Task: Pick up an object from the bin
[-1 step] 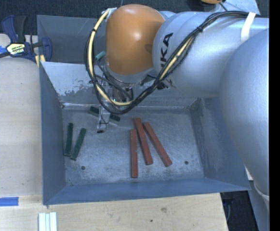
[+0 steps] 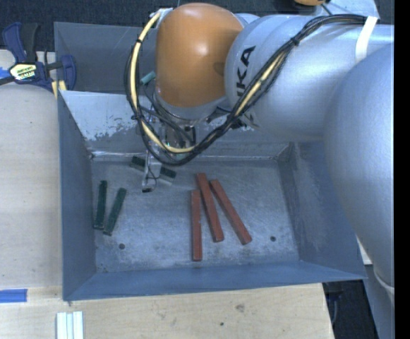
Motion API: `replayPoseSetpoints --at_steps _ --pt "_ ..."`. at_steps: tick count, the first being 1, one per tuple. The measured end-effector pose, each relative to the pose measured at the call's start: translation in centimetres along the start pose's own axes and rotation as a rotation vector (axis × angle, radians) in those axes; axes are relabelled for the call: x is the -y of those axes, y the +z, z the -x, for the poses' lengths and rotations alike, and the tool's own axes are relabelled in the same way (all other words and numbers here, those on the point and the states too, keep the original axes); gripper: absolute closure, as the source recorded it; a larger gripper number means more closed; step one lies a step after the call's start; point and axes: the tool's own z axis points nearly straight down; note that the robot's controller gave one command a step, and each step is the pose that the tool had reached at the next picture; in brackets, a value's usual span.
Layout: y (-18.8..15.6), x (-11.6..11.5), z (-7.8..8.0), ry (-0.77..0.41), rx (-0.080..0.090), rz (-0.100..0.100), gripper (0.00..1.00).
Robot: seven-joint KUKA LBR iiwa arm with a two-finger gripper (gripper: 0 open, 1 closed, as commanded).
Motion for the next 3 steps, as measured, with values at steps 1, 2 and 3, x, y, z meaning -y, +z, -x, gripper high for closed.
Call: replayPoseSetpoints --at_steps 1,2,3 --pt "5.5 2.1 0.3 0.006 0.006 0.002 0.0" --pt "12.3 4.9 0.9 -0.002 0.002 0.0 1.0" --pt "12.3 4.9 0.9 -0.001 0.002 0.0 1.0"
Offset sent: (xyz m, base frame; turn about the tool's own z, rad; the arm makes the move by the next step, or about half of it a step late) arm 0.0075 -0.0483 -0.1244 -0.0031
